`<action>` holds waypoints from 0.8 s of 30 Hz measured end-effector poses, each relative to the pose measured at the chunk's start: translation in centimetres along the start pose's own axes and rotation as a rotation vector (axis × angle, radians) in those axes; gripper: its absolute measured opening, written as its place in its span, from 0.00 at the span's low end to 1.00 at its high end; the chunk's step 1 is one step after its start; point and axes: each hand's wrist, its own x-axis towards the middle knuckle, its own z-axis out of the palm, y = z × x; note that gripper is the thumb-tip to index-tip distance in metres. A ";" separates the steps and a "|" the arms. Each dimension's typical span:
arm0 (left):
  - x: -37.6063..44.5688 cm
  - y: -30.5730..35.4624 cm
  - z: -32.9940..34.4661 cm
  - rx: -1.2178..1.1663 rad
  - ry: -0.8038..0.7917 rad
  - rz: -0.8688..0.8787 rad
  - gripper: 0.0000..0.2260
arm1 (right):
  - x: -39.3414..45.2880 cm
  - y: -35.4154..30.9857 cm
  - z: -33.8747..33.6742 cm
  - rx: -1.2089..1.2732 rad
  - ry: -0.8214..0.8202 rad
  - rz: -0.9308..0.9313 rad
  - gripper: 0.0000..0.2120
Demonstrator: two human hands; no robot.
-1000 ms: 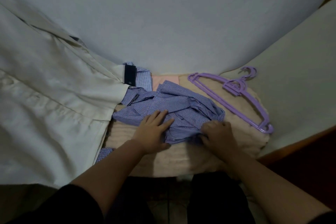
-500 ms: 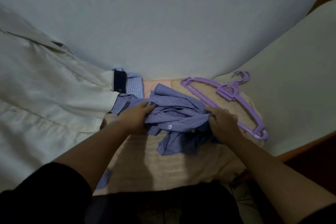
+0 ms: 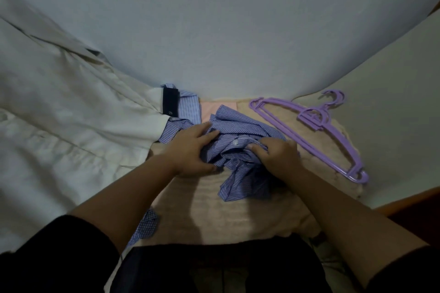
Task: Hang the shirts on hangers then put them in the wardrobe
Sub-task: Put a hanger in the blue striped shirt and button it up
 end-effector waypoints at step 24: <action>1.3 1.3 2.6 0.206 0.017 0.063 0.25 | -0.7 2.1 -1.3 -0.409 -0.396 -0.040 0.44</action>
